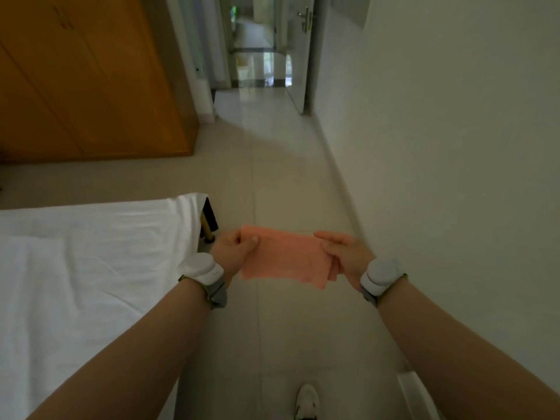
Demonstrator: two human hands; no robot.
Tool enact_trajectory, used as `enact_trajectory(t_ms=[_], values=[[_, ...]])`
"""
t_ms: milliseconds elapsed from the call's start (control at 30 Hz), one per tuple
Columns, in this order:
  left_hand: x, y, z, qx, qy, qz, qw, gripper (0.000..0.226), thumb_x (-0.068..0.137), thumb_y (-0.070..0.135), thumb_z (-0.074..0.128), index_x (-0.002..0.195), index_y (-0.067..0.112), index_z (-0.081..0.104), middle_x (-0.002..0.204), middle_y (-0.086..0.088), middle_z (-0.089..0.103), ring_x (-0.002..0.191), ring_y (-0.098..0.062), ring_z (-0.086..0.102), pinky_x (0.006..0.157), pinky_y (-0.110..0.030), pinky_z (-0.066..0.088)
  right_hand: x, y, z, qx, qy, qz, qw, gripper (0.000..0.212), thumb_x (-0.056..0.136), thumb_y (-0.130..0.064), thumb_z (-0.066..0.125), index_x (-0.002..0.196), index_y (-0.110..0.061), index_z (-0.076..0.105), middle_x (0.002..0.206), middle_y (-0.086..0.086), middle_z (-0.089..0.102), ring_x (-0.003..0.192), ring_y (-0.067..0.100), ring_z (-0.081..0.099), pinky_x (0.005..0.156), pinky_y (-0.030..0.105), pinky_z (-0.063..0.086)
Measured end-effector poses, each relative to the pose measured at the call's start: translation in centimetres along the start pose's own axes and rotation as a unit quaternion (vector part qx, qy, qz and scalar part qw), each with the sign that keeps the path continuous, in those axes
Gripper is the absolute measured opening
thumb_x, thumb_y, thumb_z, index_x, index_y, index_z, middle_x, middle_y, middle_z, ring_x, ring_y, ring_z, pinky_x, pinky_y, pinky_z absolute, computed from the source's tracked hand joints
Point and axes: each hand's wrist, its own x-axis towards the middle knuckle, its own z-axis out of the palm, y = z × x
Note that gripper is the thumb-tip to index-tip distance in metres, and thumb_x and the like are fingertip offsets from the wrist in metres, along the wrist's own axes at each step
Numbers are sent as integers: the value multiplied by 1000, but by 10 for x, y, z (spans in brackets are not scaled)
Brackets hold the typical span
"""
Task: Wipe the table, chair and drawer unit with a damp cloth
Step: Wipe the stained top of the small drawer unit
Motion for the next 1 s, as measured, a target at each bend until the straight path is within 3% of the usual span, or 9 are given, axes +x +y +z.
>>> enact_trajectory(t_ms=[100,167,233,367,533,667,733,867,1000], values=[[29,14,5,42,59,22,997,58,90,31,57,141,12,34,135,-16,48,118,-32,51,92,-35,44,35,-25,-11,-132,-28,-62,989,42,86,-13,66,127,-11,56,104,-3,61,76,5,59,54,8,45],[51,21,7,65,64,39,995,68,90,28,57,147,16,21,143,-11,41,129,-29,42,96,-29,36,64,-43,-16,-279,-49,-109,953,46,80,-16,71,124,-14,59,107,-4,57,91,12,58,66,12,47],[65,25,4,135,39,61,988,60,91,27,55,144,18,29,144,-7,41,130,-23,41,100,-26,32,85,-58,-13,-339,-59,-136,929,29,81,-15,68,110,-12,64,97,-1,61,89,20,59,73,29,52],[95,34,-9,183,30,70,980,41,84,35,62,124,25,55,110,8,57,98,-10,53,81,-19,39,135,-86,-4,-371,-35,-220,902,7,81,-8,64,78,-3,67,76,11,65,72,28,59,61,32,46],[160,52,-30,235,80,133,960,12,83,31,62,76,25,55,83,3,55,80,-17,55,71,-26,45,213,-115,21,-338,-23,-212,917,13,83,-9,62,83,2,68,86,19,68,83,36,63,72,43,52],[221,76,-45,127,110,127,978,16,89,30,50,74,26,46,68,6,55,60,-9,53,53,-18,41,274,-132,56,-295,-47,-120,947,46,95,-31,51,136,-11,45,141,9,45,129,26,44,104,33,36],[252,90,-52,110,124,139,976,18,89,29,50,73,27,42,64,6,55,58,-10,54,49,-17,42,301,-141,74,-250,-88,-58,963,56,96,-42,44,144,-14,34,148,7,37,134,25,38,111,33,28],[312,111,-58,58,30,127,990,13,85,37,58,75,34,50,63,9,61,55,-8,61,45,-19,48,351,-167,104,108,-200,123,966,55,95,-57,34,124,-14,52,117,14,64,102,29,64,84,39,53],[355,125,-63,30,-45,165,985,8,93,23,53,94,29,58,89,5,64,85,-13,62,80,-30,52,387,-189,115,128,-212,97,964,54,99,-43,32,108,-1,65,92,26,69,74,33,68,58,33,56]])
